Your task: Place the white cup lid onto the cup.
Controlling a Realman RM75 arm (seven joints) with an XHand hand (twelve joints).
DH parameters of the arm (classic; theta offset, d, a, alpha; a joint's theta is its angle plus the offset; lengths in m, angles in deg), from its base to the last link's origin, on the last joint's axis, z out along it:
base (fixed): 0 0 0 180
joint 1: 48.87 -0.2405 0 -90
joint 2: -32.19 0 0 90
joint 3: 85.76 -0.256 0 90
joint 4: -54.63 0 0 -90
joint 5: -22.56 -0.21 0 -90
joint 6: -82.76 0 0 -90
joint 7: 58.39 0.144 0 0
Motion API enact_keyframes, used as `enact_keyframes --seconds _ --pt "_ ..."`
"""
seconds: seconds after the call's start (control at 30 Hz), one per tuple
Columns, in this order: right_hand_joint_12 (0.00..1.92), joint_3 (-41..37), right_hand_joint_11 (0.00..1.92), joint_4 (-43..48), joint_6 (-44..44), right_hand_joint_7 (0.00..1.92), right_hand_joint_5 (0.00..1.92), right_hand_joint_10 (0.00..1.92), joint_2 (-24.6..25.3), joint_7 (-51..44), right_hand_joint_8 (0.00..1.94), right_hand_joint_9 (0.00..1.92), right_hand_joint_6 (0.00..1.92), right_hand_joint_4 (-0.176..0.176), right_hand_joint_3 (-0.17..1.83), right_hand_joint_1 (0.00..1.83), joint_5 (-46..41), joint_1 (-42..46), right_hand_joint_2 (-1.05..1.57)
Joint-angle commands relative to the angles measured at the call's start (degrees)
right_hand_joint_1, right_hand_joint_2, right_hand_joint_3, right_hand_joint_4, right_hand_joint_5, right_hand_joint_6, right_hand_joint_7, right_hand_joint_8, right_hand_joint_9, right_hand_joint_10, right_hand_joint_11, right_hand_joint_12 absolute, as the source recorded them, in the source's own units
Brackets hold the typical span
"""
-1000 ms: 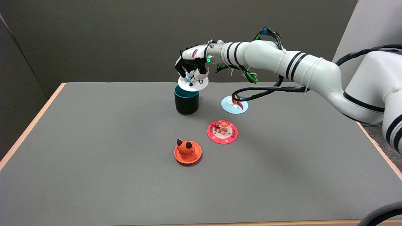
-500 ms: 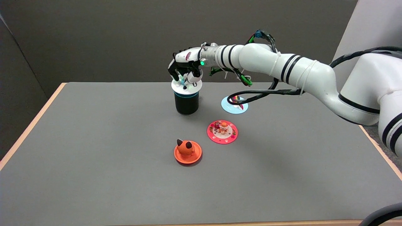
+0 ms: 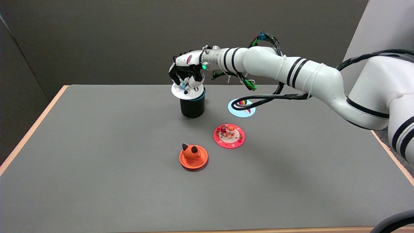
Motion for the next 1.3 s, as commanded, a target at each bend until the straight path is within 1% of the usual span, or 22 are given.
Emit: enact_keyframes --seconds 0.03,0.2,0.23,0.27,0.3,0.33,0.37,0.43,0.5,0.57,0.6,0.67,0.73,0.8,0.83,0.87,0.9,1.03,1.1,1.13,1.2,1.3 --pt "0.99 -0.24 0.59 1.18 -0.14 0.55 0.53 1.39 0.71 0.07 1.79 0.71 1.44 0.117 0.23 1.46 -0.07 0.38 1.15" --pt "0.99 -0.23 0.59 2.28 -0.14 0.55 0.56 1.37 0.85 0.07 1.77 0.71 1.53 0.020 0.20 1.39 -0.07 0.38 1.18" --pt "0.99 -0.24 0.60 2.52 -0.14 0.55 0.60 1.36 0.87 0.07 1.75 0.71 1.62 -0.060 0.17 1.28 -0.07 0.38 1.22" --pt "1.02 -0.24 0.57 3.05 -0.14 0.53 0.58 1.39 0.94 0.07 1.79 0.69 1.62 -0.036 0.22 1.30 -0.07 0.38 1.20" --pt "0.97 -0.24 0.60 3.46 -0.21 0.54 0.56 1.39 1.02 0.07 1.79 0.70 1.42 0.108 0.19 1.45 -0.07 0.38 1.17" --pt "0.98 -0.24 0.59 3.79 -0.22 0.54 0.57 1.39 1.10 0.07 1.79 0.70 1.47 0.074 0.20 1.42 -0.07 0.38 1.18" --pt "1.02 -0.24 0.56 4.11 -0.29 0.53 0.58 1.39 1.18 0.07 1.78 0.69 1.65 -0.060 0.22 1.28 -0.07 0.38 1.21" --pt "1.02 -0.24 0.56 4.60 -0.37 0.53 0.58 1.39 1.34 0.07 1.78 0.69 1.65 -0.059 0.21 1.28 -0.07 0.38 1.21" --pt "1.02 -0.24 0.57 4.85 -0.61 0.54 0.49 1.40 1.35 0.07 1.80 0.70 1.52 0.087 0.26 1.45 -0.07 0.46 1.14" --pt "1.04 -0.24 0.56 4.93 -0.70 0.53 0.58 1.39 1.35 0.07 1.79 0.69 1.66 -0.061 0.24 1.28 -0.07 0.46 1.20" --pt "0.98 -0.24 0.57 4.93 -0.78 0.53 0.56 1.39 1.35 0.07 1.80 0.69 1.50 0.046 0.20 1.39 -0.07 0.46 1.19" --pt "0.99 -0.24 0.58 4.93 -0.78 0.53 0.52 1.41 1.35 0.07 1.81 0.69 1.45 0.113 0.23 1.45 -0.07 0.47 1.16" --pt "1.00 -0.24 0.56 4.93 -0.86 0.53 0.58 1.39 1.35 0.07 1.79 0.69 1.65 -0.061 0.20 1.28 -0.07 0.47 1.22" --pt "1.00 -0.31 0.56 4.62 -0.86 0.53 0.55 1.40 1.35 0.07 1.79 0.69 1.62 -0.024 0.23 1.32 -0.14 0.47 1.19" --pt "0.99 -0.32 0.57 4.53 -0.86 0.54 0.49 1.40 1.42 0.07 1.80 0.70 1.52 0.078 0.26 1.45 -0.15 0.47 1.15" --pt "0.96 -0.32 0.58 4.39 -0.86 0.53 0.58 1.37 1.43 0.07 1.77 0.70 1.59 -0.029 0.15 1.31 -0.15 0.47 1.23" --pt "0.94 -0.32 0.59 4.30 -0.86 0.54 0.55 1.39 1.43 0.07 1.79 0.70 1.40 0.111 0.17 1.45 -0.15 0.47 1.19" --pt "0.95 -0.32 0.58 4.06 -1.02 0.53 0.55 1.40 1.43 0.07 1.80 0.70 1.42 0.105 0.18 1.45 -0.15 0.55 1.18" --pt "0.99 -0.32 0.56 3.98 -1.02 0.52 0.57 1.40 1.50 0.07 1.79 0.68 1.66 -0.060 0.19 1.27 -0.15 0.71 1.23" --pt "1.00 -0.32 0.56 3.97 -1.02 0.52 0.57 1.40 1.51 0.07 1.79 0.68 1.66 -0.060 0.19 1.27 -0.15 0.86 1.23" --pt "0.98 -0.47 0.58 3.98 -1.02 0.53 0.52 1.40 1.66 0.07 1.80 0.70 1.47 0.098 0.21 1.45 -0.30 1.03 1.17" --pt "0.96 -0.48 0.59 4.29 -1.73 0.53 0.55 1.41 1.98 0.07 1.81 0.69 1.42 0.109 0.19 1.45 -1.57 1.27 1.18"
